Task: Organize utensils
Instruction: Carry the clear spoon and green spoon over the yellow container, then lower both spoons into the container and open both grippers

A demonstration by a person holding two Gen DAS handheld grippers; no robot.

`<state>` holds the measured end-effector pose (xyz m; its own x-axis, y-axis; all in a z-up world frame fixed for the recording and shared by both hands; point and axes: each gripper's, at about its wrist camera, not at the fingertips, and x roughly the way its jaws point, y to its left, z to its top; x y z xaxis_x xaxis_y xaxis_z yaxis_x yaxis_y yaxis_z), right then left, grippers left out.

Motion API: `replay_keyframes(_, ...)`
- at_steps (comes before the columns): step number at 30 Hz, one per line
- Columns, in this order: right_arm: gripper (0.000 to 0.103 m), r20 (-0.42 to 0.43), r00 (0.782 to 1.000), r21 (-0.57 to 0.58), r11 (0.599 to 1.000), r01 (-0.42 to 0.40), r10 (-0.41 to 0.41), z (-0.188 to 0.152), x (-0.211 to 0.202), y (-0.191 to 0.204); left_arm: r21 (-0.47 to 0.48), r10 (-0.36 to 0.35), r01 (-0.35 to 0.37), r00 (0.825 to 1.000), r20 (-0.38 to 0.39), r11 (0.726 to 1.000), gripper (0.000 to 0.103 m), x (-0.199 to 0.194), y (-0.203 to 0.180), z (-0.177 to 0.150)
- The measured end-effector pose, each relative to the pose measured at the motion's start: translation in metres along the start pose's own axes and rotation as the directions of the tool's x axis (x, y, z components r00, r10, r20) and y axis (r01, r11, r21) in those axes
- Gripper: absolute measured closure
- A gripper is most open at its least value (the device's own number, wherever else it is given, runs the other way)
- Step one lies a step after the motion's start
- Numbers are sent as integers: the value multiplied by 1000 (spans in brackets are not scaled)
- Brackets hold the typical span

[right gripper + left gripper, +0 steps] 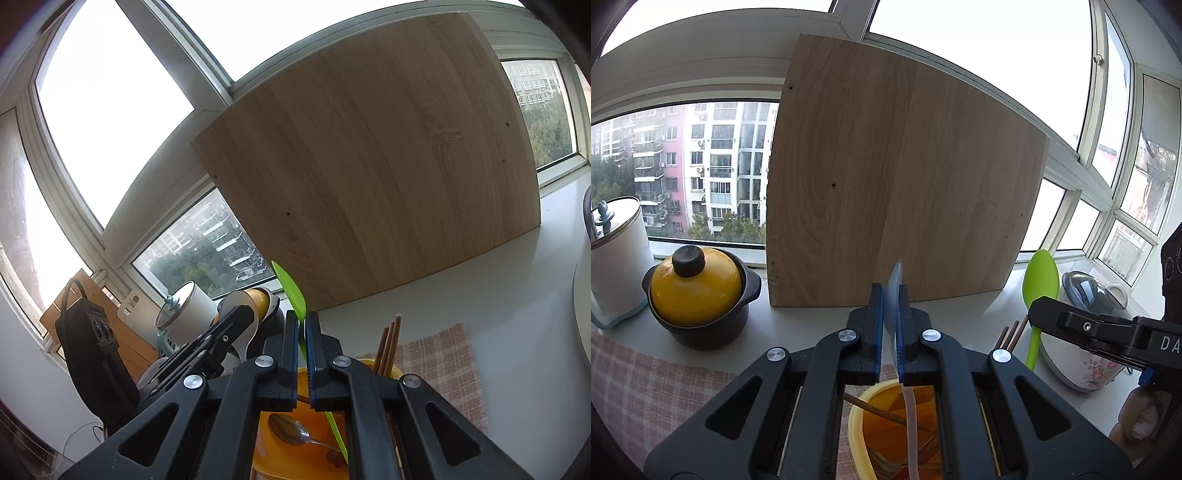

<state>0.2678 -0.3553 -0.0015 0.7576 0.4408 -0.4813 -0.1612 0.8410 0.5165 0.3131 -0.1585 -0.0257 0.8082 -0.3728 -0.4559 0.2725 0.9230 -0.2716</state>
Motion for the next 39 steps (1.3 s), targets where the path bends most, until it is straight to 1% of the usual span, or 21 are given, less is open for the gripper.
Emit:
replay_keyframes(5, 102, -14, 1000, 4, 1000, 2, -2, -7, 1, -3, 8, 10, -10, 1000, 3, 1000, 100, -2, 2, -3)
replay_keyframes(9, 102, -18, 1000, 2, 1000, 8, -8, -9, 0, -3, -16, 22, -21, 1000, 6, 1000, 100, -1, 6, -2)
replay_keyframes(13, 102, -24, 1000, 11, 1000, 10, -10, -10, -1, -6, -43, -6, 6, 1000, -17, 999, 100, 4, 10, 2)
replay_keyframes(20, 102, -36, 999, 27, 999, 21, -20, -19, -5, -13, 1, -36, 37, 998, -60, 999, 100, -3, 4, -10)
replay_keyframes(26, 101, -48, 998, 29, 999, 36, -35, -26, -8, -18, 9, -76, 77, 993, -95, 997, 100, -14, 3, -13)
replay_keyframes(27, 101, -49, 998, 27, 999, 37, -36, -28, -9, -18, 11, -83, 85, 991, -102, 996, 99, -15, 2, -14)
replay_keyframes(28, 100, -51, 998, 26, 999, 38, -37, -29, -10, -18, 15, -92, 94, 990, -110, 995, 95, -16, 2, -15)
replay_keyframes(29, 97, -51, 998, 27, 999, 36, -34, -30, -12, -17, 23, -99, 102, 988, -120, 995, 83, -17, 0, -16)
replay_keyframes(30, 97, -53, 998, 26, 999, 36, -34, -32, -13, -16, 32, -98, 103, 987, -124, 994, 75, -19, -1, -17)
replay_keyframes(31, 93, -57, 998, 23, 999, 40, -38, -33, -14, -15, 40, -94, 100, 989, -118, 994, 63, -21, -2, -18)
replay_keyframes(32, 80, -54, 998, 18, 999, 44, -43, -34, -15, -14, 44, -92, 97, 990, -110, 994, 61, -24, -3, -19)
replay_keyframes(33, 72, -46, 998, 11, 998, 54, -53, -35, -18, -12, 45, -92, 98, 990, -108, 994, 61, -27, -2, -20)
replay_keyframes(34, 69, -39, 997, 2, 998, 64, -64, -36, -20, -11, 42, -93, 98, 990, -108, 994, 61, -29, -2, -20)
replay_keyframes(36, 68, -36, 997, -7, 997, 74, -75, -38, -24, -8, 32, -95, 98, 990, -105, 995, 61, -34, 0, -21)
replay_keyframes(37, 65, -34, 996, -6, 997, 77, -77, -39, -26, -7, 28, -96, 99, 990, -104, 995, 61, -37, 1, -21)
replay_keyframes(38, 54, -31, 996, -3, 997, 79, -79, -40, -28, -6, 26, -96, 99, 990, -104, 995, 61, -40, 1, -22)
replay_keyframes(39, 47, -23, 996, -1, 997, 81, -81, -42, -31, -6, 27, -94, 97, 990, -103, 995, 61, -43, 2, -22)
